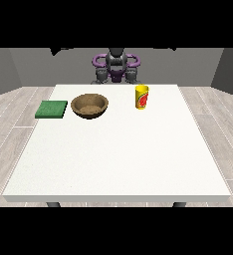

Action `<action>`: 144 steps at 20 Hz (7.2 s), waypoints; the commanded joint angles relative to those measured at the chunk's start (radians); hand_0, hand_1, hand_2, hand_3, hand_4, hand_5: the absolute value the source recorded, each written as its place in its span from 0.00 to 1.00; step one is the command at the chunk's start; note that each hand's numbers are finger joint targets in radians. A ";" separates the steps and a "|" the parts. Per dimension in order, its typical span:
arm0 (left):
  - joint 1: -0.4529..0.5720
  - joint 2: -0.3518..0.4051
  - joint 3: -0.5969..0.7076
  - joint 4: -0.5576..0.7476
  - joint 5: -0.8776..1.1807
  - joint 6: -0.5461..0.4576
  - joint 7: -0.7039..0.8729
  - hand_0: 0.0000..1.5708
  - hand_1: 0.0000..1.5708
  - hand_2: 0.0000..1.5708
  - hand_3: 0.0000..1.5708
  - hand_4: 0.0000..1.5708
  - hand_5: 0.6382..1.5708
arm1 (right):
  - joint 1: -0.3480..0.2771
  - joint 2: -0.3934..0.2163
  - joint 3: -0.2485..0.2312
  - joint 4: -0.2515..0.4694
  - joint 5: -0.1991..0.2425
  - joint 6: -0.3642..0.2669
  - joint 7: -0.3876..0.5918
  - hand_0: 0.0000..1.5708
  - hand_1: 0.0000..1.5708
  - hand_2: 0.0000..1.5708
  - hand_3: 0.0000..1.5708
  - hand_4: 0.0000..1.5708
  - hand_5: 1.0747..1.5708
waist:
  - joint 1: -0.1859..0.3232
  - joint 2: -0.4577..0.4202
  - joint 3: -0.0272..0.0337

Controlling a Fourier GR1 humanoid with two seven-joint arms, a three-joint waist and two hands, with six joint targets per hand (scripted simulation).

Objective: Pick the cup and pour the ball into the bowl, then pick the bowl and place it on the pad

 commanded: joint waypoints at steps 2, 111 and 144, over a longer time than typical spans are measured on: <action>-0.027 0.043 0.105 0.043 0.075 -0.065 -0.106 0.00 0.00 0.00 0.00 0.00 0.97 | -0.030 -0.024 -0.079 0.037 -0.070 0.063 -0.070 0.00 0.00 0.00 0.00 0.00 1.00 | -0.006 0.111 -0.0010; -0.956 -0.102 -0.715 1.074 -1.672 0.252 0.188 0.94 0.94 1.00 1.00 0.95 0.63 | -0.230 -0.124 -0.177 0.693 -0.023 0.268 -0.299 0.00 0.00 0.00 0.00 0.07 0.99 | -0.034 0.082 -0.0049; -0.331 -0.075 -0.171 0.482 -0.300 0.162 -0.373 0.00 0.00 0.00 0.00 0.00 0.99 | -0.451 0.038 -0.176 0.923 0.026 -0.043 -0.457 0.00 0.00 0.00 0.00 0.16 0.99 | 0.143 0.303 -0.0004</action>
